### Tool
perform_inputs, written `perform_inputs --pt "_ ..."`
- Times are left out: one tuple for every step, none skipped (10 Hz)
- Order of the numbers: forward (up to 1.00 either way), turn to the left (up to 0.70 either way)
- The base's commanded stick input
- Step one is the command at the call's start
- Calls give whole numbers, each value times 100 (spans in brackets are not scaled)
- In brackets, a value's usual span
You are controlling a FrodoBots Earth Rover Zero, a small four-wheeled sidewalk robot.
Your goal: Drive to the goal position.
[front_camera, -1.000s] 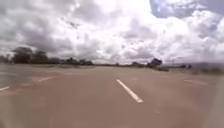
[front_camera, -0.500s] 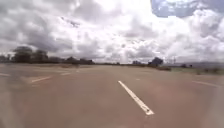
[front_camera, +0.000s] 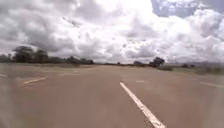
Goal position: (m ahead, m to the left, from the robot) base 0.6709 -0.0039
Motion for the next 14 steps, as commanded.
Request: perform_inputs --pt "100 0" --pt "100 0" --pt "100 0" --pt "100 0" --pt "100 0" --pt "100 0" --pt "100 0" --pt "100 0" --pt "100 0" --pt "100 0" --pt "100 0" --pt "100 0" --pt "100 0" --pt "100 0"
